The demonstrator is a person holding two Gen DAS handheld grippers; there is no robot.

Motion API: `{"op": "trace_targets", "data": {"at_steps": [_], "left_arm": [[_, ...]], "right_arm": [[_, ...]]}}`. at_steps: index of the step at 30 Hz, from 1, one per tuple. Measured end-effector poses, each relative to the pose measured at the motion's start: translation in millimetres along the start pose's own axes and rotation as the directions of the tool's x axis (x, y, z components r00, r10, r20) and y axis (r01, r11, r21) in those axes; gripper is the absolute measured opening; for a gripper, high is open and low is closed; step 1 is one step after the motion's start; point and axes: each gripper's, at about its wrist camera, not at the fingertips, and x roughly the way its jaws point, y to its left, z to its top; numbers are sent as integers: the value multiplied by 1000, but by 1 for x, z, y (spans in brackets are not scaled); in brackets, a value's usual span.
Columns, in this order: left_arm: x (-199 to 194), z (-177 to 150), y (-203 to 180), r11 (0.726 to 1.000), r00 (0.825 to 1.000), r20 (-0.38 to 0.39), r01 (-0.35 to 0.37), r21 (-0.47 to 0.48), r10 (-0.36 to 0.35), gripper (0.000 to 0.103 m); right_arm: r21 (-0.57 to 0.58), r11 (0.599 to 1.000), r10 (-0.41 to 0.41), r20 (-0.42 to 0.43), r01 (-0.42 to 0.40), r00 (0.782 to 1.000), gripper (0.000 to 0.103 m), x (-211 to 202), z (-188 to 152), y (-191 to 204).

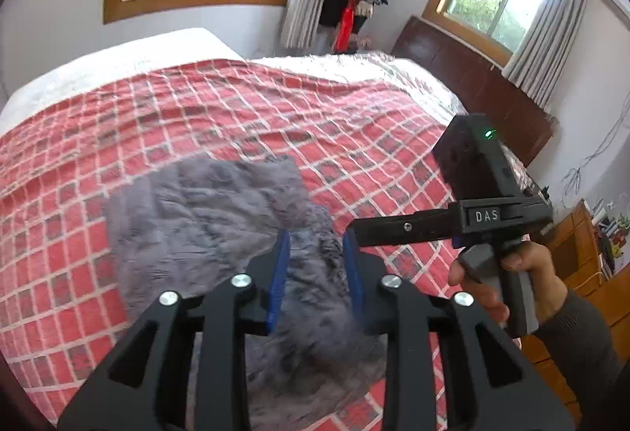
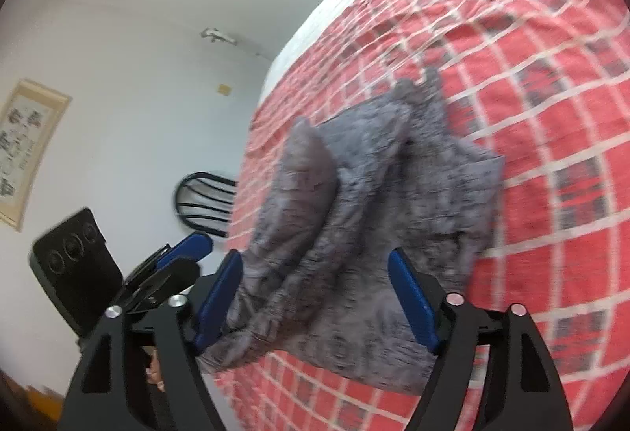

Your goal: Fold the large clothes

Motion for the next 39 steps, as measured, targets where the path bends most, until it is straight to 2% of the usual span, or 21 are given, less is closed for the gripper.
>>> {"op": "trace_targets", "data": {"at_steps": [4, 5, 6, 8, 9, 12, 18, 24, 34, 36, 39], "left_arm": [[-10, -9, 26, 999, 1000, -4, -15, -37, 15, 31], [-10, -12, 31, 999, 1000, -9, -12, -47, 11, 31], [-9, -17, 38, 998, 1000, -19, -12, -59, 11, 31], [-10, -24, 43, 998, 999, -32, -16, -63, 14, 31], [-10, -28, 44, 998, 999, -36, -14, -61, 12, 31], [-12, -37, 42, 999, 999, -48, 3, -41, -5, 31], [-6, -43, 41, 999, 998, -60, -9, -36, 6, 31], [6, -31, 56, 996, 998, -64, -7, -86, 2, 31], [55, -31, 70, 993, 995, -102, 9, -117, -21, 32], [59, -33, 69, 993, 994, -108, 8, -116, -20, 31], [64, -35, 63, 996, 992, -126, -30, -84, 20, 33]], "right_arm": [[4, 1000, 14, -30, -14, 999, 85, 27, 9, 5], [-3, 1000, 9, -32, -9, 999, 81, 30, 10, 6], [-36, 999, -16, -28, 15, 999, 54, 35, 13, 12], [-143, 986, -86, -4, 84, 996, 28, 35, 17, 28], [-181, 976, -115, 23, 117, 993, 21, 30, 17, 36], [-236, 957, -158, 66, 169, 985, 13, 13, 14, 50], [-224, 948, -207, 96, 224, 974, 11, -9, 6, 31], [-191, 956, -203, 114, 222, 972, 11, -27, 2, 3], [-161, 948, -264, 84, 274, 961, 11, 0, 9, -50], [-156, 947, -272, 82, 282, 959, 13, 6, 8, -59], [-142, 946, -281, 91, 292, 955, 22, -2, 6, -54]]}}
